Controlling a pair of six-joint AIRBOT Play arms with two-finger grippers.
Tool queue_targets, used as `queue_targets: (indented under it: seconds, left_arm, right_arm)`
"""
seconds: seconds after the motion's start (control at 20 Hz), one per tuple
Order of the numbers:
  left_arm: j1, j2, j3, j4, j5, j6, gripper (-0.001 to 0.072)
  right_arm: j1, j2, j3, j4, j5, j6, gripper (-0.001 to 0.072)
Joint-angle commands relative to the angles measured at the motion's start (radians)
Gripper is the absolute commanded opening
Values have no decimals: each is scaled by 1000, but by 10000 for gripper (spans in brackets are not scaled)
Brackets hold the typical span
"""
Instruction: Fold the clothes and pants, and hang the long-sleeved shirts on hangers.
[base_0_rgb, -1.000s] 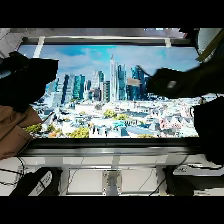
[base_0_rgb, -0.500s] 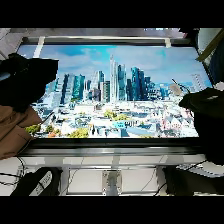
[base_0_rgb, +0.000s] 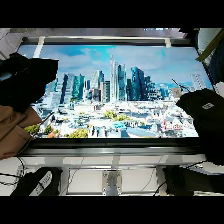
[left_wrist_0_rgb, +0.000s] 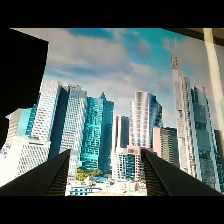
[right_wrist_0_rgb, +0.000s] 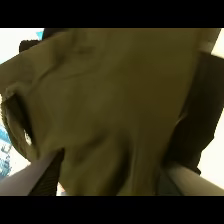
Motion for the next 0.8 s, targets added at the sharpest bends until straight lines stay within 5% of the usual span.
queue_targets:
  seconds: [0.0,0.1,0.15,0.3,0.5,0.75]
  left_arm:
    - [0,0,1,-13,0,0,483]
    - [0,0,1,-13,0,0,483]
    - [0,0,1,-13,0,0,483]
    - [0,0,1,-14,-13,0,483]
    - [1,0,1,-16,-45,0,483]
    - [0,0,1,-16,-45,0,483]
  right_arm:
    - [-6,1,-4,7,-6,38,592]
    - [-6,2,26,132,-39,105,587]
    - [-4,2,28,294,-41,110,508]
    - [151,24,28,771,-45,-18,24]
    - [589,100,28,702,-68,-131,4]
    - [1087,108,28,250,-40,-156,4]
